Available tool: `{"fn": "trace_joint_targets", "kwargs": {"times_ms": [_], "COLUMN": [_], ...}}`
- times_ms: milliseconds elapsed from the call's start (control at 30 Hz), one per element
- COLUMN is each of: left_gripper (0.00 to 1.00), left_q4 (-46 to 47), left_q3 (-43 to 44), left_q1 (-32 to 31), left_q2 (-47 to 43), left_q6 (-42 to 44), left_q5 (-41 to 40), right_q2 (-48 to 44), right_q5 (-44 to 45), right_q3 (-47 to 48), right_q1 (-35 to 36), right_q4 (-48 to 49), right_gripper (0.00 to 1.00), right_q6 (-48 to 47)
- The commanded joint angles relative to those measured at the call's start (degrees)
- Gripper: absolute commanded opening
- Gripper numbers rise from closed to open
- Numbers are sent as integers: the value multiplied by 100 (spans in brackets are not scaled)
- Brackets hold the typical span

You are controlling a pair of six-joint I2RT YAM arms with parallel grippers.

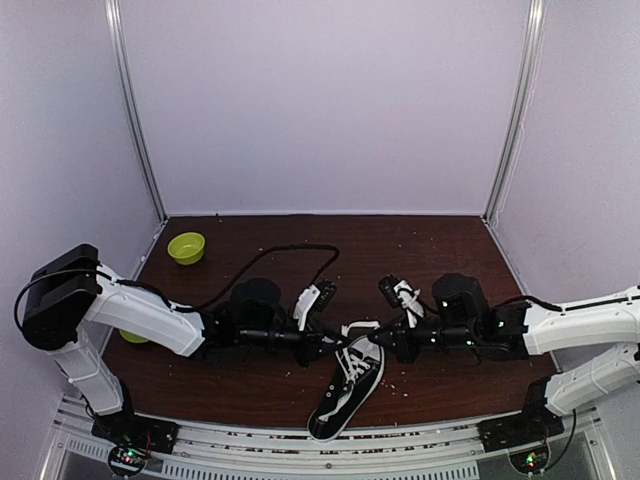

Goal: Tie the shoes

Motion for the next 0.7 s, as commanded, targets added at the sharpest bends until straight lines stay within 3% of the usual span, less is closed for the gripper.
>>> {"fn": "trace_joint_targets", "kwargs": {"times_ms": [0, 167, 400, 567, 667], "left_gripper": [0, 0, 0, 0, 0], "left_q4": [186, 81, 96, 118, 111], "left_q3": [-45, 14, 61, 85, 87], "left_q1": [-12, -12, -12, -12, -11], "left_q2": [-49, -36, 21, 42, 30], "left_q6": [-10, 24, 13, 19, 9], "left_q5": [17, -13, 46, 92, 97], "right_q2": [-569, -795, -693, -284, -288], "right_q5": [180, -664, -1731, -1475, -452], "right_q3": [44, 277, 337, 382, 508], "right_q1": [-6, -12, 322, 764, 1070], "right_q4": [-1393, -1886, -1163, -415, -388], "right_gripper": [0, 0, 0, 0, 0], "right_q6": [-87, 171, 940, 1293, 1097]}}
